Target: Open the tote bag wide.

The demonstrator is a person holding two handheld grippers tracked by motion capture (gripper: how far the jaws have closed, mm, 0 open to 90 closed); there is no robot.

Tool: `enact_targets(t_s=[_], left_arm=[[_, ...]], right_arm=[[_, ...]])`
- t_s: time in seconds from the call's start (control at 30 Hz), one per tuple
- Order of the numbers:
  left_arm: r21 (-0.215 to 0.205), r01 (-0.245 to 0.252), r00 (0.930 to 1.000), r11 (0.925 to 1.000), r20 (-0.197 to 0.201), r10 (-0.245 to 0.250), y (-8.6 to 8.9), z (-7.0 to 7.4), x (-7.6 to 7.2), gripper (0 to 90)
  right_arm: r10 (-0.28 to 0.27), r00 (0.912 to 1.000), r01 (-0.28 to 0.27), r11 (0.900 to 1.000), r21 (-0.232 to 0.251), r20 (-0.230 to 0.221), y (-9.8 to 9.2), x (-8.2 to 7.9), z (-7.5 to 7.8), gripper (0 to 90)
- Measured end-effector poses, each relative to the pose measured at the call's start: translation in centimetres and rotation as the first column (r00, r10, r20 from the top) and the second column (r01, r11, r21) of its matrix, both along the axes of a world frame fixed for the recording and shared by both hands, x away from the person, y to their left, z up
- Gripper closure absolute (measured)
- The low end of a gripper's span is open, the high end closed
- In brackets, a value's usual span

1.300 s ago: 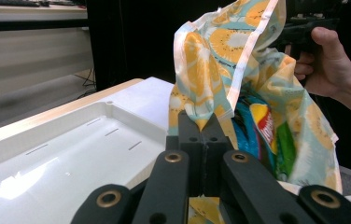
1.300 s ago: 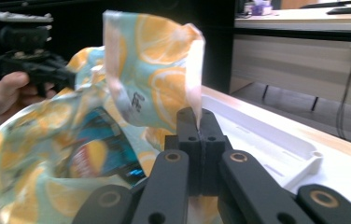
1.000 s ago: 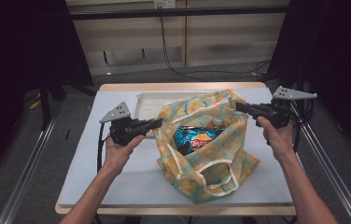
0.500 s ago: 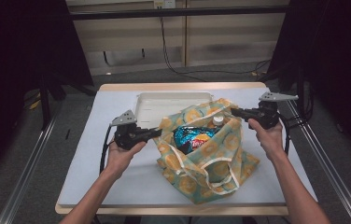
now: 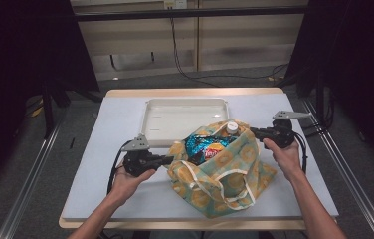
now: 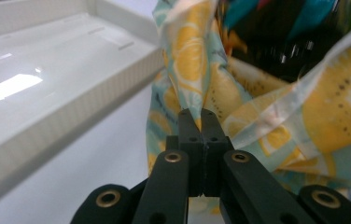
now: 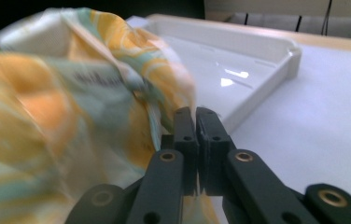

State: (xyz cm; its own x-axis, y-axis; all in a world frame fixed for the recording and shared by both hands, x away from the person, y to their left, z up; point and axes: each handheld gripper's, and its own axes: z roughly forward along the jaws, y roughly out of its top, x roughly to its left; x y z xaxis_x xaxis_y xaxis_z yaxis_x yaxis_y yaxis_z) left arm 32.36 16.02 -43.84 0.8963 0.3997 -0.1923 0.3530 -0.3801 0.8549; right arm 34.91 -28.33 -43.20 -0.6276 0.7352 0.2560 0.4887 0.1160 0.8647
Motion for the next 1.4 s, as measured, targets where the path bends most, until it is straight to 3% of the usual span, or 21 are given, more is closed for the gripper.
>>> enact_targets(t_s=[0.07,0.3,0.43,0.63,0.8,0.93,1.1,1.2,1.4], left_arm=[[0.012,0.0,0.9999,0.9999,-0.01,0.0,0.0,-0.4,-0.1,90.0],[0.05,0.025,0.9995,0.9984,-0.021,-0.024,0.2,-1.2,-1.0,89.9],[0.04,0.028,0.999,0.9988,-0.037,-0.027,0.0,-1.8,-1.1,89.6],[0.067,0.021,0.9982,0.9975,-0.057,-0.017,-0.5,-3.1,-0.7,88.5],[0.074,0.015,0.9976,0.9971,-0.068,-0.01,-0.6,-3.6,-0.6,85.7],[0.059,0.004,0.9982,0.9982,-0.06,-0.001,-0.2,-3.3,-0.7,79.2],[0.014,-0.036,0.9992,0.9993,-0.018,0.036,1.2,-1.8,-1.2,68.3],[0.007,-0.064,0.9979,0.9979,0.005,0.064,2.0,-1.0,-1.5,62.9],[-0.053,-0.076,0.9959,0.9957,0.045,0.078,3.4,0.9,-2.9,57.6]], right_arm=[[-0.003,1.0,0.003,1.0,0.016,-0.007,-0.2,0.0,-0.5,87.6],[0.021,0.9992,-0.022,0.999,-0.045,-0.035,-0.1,-0.7,-1.3,89.0],[0.018,0.9987,-0.02,0.999,-0.04,-0.048,-0.1,-0.9,-2.0,89.5],[0.015,0.9961,-0.02,0.999,-0.049,-0.086,-0.2,-1.1,-3.7,89.5],[0.016,0.9933,-0.027,0.995,-0.1,-0.115,0.1,-1.0,-4.8,88.8],[-0.011,0.9956,0.001,0.994,-0.108,-0.093,-0.3,-1.2,-4.3,77.8],[-0.07,0.9971,0.069,0.996,-0.054,-0.029,-1.6,-2.2,-2.4,63.3],[-0.09,0.9959,0.09,0.995,-0.039,0.006,-2.1,-3.3,-1.2,60.3],[-0.059,0.997,0.06,0.998,-0.02,0.049,-1.9,-6.4,0.6,54.6]])
